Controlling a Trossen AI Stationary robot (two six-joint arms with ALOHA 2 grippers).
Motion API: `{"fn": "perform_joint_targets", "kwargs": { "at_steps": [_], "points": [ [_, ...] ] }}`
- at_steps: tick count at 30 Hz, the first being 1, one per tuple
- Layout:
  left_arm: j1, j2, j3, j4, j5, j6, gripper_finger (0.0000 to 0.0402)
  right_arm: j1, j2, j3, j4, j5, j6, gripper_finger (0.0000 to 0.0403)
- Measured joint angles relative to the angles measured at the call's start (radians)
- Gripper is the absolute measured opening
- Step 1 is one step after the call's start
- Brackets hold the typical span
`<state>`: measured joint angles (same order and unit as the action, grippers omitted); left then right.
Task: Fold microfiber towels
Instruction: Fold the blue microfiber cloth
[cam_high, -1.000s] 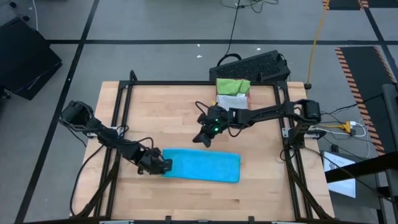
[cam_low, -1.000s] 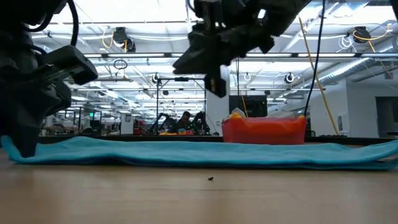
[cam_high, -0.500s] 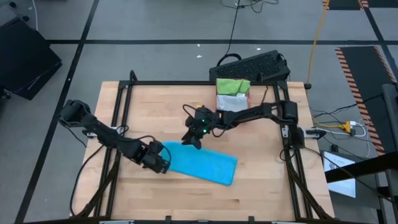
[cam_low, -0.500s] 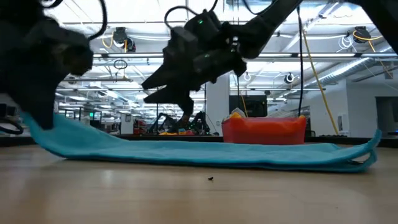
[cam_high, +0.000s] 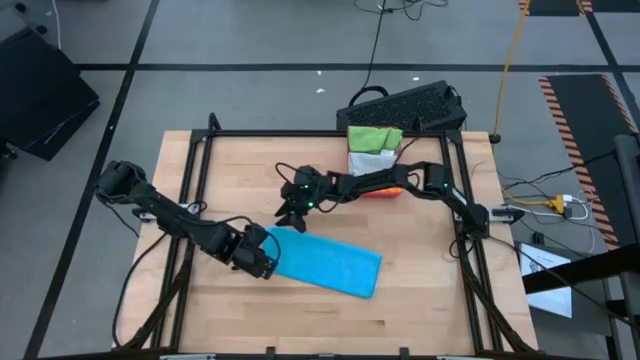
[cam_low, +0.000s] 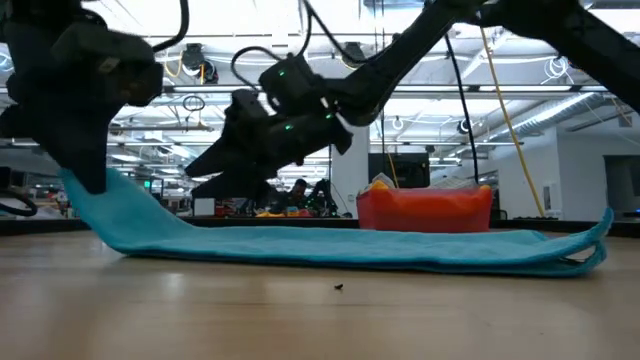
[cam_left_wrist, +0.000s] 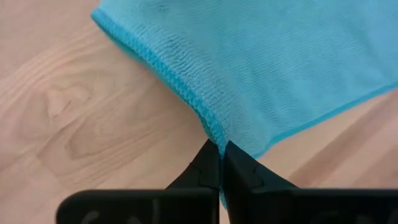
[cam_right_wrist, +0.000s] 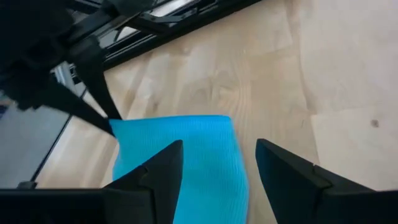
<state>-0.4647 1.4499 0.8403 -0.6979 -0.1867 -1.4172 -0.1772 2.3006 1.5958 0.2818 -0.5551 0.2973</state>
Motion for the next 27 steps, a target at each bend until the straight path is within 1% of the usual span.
{"fn": "perform_joint_targets", "kwargs": {
  "at_steps": [4, 10, 13, 18, 21, 24, 27],
  "points": [
    [-0.001, 0.022, -0.002, -0.007, 0.016, 0.002, 0.0013, 0.0, 0.06, 0.083, -0.011, -0.001, 0.054, 0.0196],
    [-0.001, 0.024, -0.002, 0.002, 0.007, 0.005, 0.0005, 0.002, 0.13, 0.181, -0.037, -0.03, 0.047, 0.0196],
    [-0.007, 0.023, -0.002, 0.002, 0.004, 0.006, 0.0012, 0.002, 0.157, 0.187, -0.047, -0.026, 0.034, 0.0196],
    [-0.009, 0.023, -0.002, 0.001, -0.006, 0.034, 0.0004, 0.006, 0.184, 0.19, -0.041, -0.027, -0.022, 0.0196],
    [-0.009, 0.023, -0.002, 0.001, -0.008, 0.051, 0.0011, 0.015, 0.186, 0.191, -0.044, -0.026, -0.056, 0.0196],
    [-0.01, 0.023, -0.002, 0.001, -0.017, 0.067, 0.0011, 0.031, 0.188, 0.191, -0.039, -0.027, -0.101, 0.0189],
    [-0.009, 0.023, -0.002, 0.001, -0.025, 0.081, 0.0004, 0.045, 0.189, 0.19, -0.036, -0.027, -0.104, 0.0178]
  ]
}}
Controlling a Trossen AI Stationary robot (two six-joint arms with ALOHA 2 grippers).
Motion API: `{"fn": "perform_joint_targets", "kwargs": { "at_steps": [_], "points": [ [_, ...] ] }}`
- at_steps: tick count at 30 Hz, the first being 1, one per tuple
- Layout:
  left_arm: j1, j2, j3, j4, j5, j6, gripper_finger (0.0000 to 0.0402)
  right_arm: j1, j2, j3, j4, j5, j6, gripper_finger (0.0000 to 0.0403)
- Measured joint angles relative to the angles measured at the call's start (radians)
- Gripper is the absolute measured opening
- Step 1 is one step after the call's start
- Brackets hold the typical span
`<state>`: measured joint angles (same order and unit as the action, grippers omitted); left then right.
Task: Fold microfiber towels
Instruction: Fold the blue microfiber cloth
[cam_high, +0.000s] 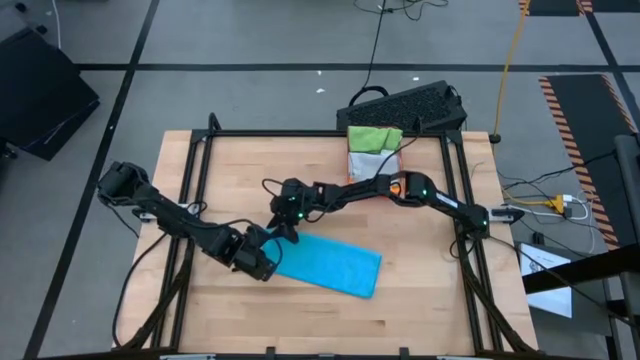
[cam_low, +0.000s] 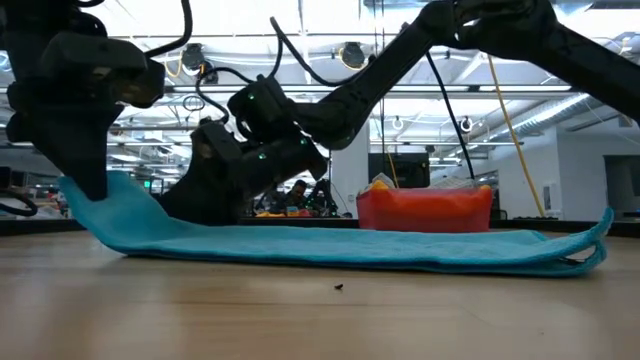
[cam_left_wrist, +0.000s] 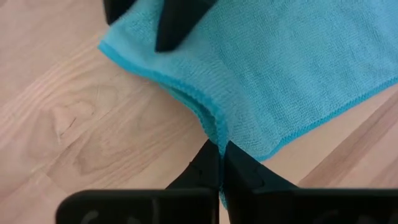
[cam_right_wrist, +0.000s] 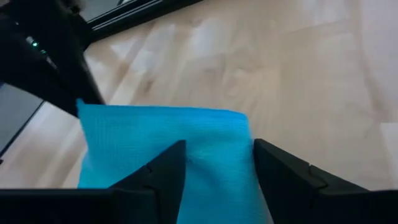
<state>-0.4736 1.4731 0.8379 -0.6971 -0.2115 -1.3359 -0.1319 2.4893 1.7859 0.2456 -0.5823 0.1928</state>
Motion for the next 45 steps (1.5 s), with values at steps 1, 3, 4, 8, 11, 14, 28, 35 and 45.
{"fn": "perform_joint_targets", "kwargs": {
  "at_steps": [1, 3, 4, 8, 11, 14, 28, 35, 45],
  "points": [
    [0.0, 0.0, 0.0, 0.0, 0.0, 0.0, 0.0005, 0.005, 0.0, 0.0, -0.002, 0.0, -0.001, 0.0173],
    [0.0, 0.0, 0.0, 0.0, 0.0, -0.001, 0.001, 0.016, 0.0, 0.0, -0.008, 0.001, -0.015, 0.0162],
    [0.0, 0.0, 0.0, 0.0, 0.0, -0.001, 0.0012, 0.02, 0.0, 0.0, -0.012, 0.001, -0.026, 0.0155],
    [0.0, 0.0, 0.0, 0.0, 0.0, -0.001, 0.0008, 0.036, 0.004, -0.001, -0.012, 0.003, -0.05, 0.0108],
    [0.0, 0.0, 0.0, 0.0, -0.002, -0.004, 0.0005, 0.038, 0.01, -0.001, -0.004, 0.004, -0.059, 0.0057],
    [0.0, 0.0, 0.0, -0.008, -0.008, -0.04, 0.0018, 0.04, 0.011, -0.013, 0.011, 0.01, -0.088, 0.0011],
    [-0.055, -0.002, 0.0, -0.034, 0.13, -0.384, 0.0158, 0.005, -0.066, -0.016, -0.047, 0.008, -0.103, 0.0002],
    [-0.121, -0.03, 0.008, 0.001, 0.137, -0.437, 0.0218, -0.004, -0.128, -0.016, -0.154, 0.004, -0.193, 0.0001],
    [-0.224, -0.17, 0.01, -0.091, -0.219, -0.426, 0.0273, -0.004, -0.247, -0.016, -0.391, 0.005, -0.37, 0.0001]
  ]
}}
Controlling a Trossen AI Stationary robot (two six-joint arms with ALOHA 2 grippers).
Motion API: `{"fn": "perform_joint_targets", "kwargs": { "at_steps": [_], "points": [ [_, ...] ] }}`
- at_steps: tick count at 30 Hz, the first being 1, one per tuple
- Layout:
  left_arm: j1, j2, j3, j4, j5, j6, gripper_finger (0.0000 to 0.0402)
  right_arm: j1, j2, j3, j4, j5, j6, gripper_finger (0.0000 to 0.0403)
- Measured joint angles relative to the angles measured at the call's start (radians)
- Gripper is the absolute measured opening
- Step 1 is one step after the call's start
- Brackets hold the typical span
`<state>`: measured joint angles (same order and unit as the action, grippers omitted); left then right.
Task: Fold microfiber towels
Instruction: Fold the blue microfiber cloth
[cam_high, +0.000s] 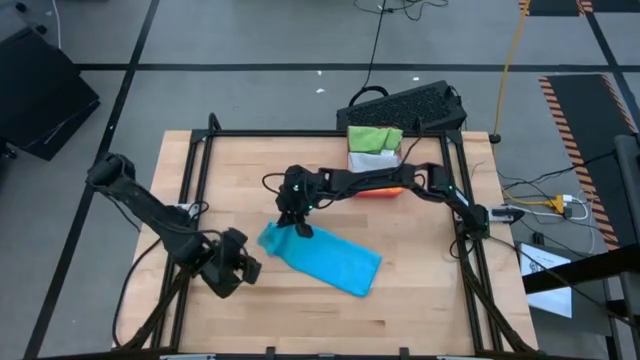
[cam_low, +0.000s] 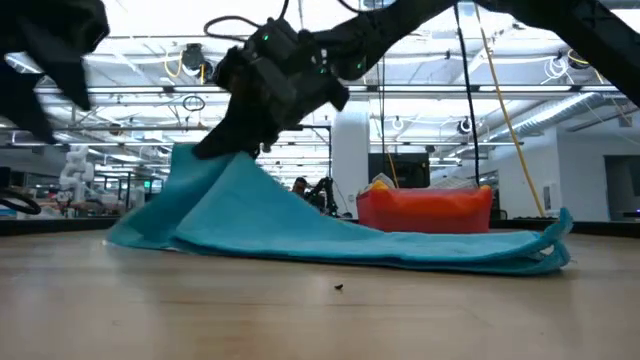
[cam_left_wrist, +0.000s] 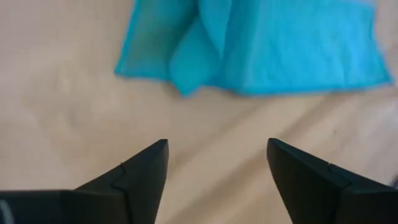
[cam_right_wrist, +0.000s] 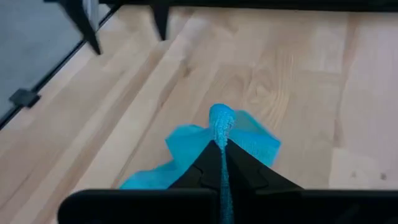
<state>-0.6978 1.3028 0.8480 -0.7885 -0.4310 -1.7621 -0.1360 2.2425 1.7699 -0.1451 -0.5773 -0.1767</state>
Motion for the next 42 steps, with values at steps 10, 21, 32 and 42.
{"fn": "perform_joint_targets", "kwargs": {
  "at_steps": [10, 21, 32, 42],
  "points": [
    [0.062, 0.008, -0.089, 0.078, -0.26, 0.212, 0.0329, -0.012, -0.034, 0.001, -0.052, 0.011, 0.034, 0.0],
    [0.157, 0.148, -0.26, 0.334, -0.421, 0.515, 0.0349, -0.06, -0.034, 0.001, -0.081, 0.053, 0.048, 0.0],
    [0.322, 0.251, -0.299, 0.514, -0.337, 0.709, 0.0398, -0.087, -0.034, 0.001, -0.084, 0.053, 0.086, 0.0],
    [0.461, 0.25, -0.298, 0.571, -0.173, 0.823, 0.0397, -0.087, -0.034, 0.001, -0.096, 0.053, 0.087, 0.0]
  ]
}}
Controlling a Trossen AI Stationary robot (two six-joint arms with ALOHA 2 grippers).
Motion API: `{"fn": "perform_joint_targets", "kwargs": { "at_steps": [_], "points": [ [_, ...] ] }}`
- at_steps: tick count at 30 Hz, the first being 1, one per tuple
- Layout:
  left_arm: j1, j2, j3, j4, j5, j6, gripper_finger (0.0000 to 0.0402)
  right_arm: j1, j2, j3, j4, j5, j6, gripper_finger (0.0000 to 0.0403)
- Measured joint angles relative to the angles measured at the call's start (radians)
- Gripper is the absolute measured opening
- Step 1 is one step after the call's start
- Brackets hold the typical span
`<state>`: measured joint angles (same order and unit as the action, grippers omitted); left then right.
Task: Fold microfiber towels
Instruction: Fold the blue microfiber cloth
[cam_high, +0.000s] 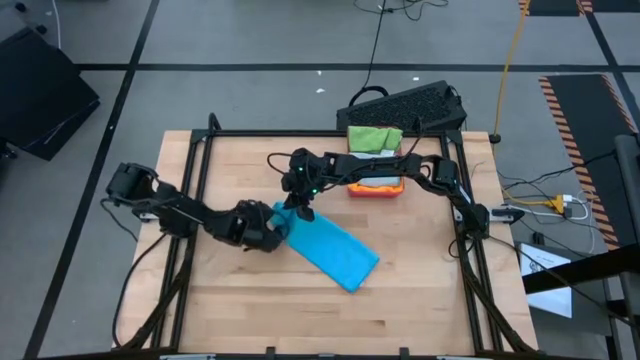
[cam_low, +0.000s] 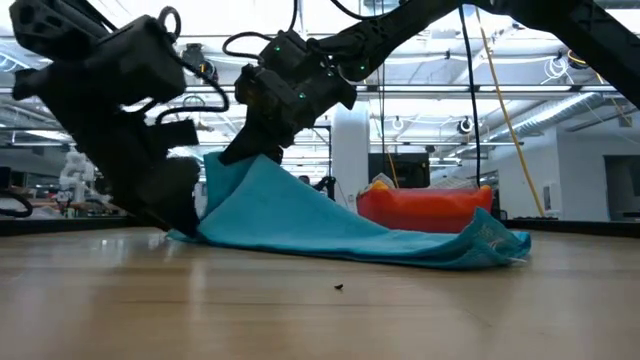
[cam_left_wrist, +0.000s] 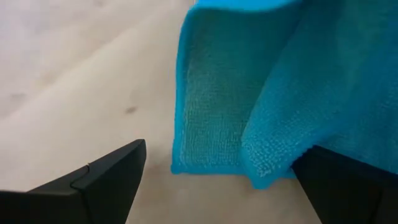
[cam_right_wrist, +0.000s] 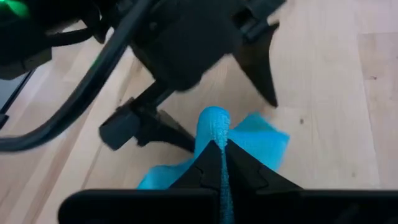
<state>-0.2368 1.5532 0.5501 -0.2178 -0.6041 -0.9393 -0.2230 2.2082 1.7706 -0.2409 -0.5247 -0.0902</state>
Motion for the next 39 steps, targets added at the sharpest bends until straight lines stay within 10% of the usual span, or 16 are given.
{"fn": "perform_joint_targets", "kwargs": {
  "at_steps": [12, 22, 39],
  "points": [
    [0.003, -0.266, -0.037, -0.239, 0.174, 0.054, 0.0397, 0.0, 0.0, 0.0, -0.021, -0.006, -0.005, 0.0],
    [-0.003, -0.602, -0.234, -0.058, 0.258, -0.046, 0.0376, 0.0, 0.0, 0.0, -0.021, -0.03, 0.025, 0.0],
    [-0.009, -0.274, -0.234, 0.253, 0.108, 0.223, 0.0389, 0.0, 0.0, 0.0, -0.025, -0.03, 0.064, 0.0]
  ]
}}
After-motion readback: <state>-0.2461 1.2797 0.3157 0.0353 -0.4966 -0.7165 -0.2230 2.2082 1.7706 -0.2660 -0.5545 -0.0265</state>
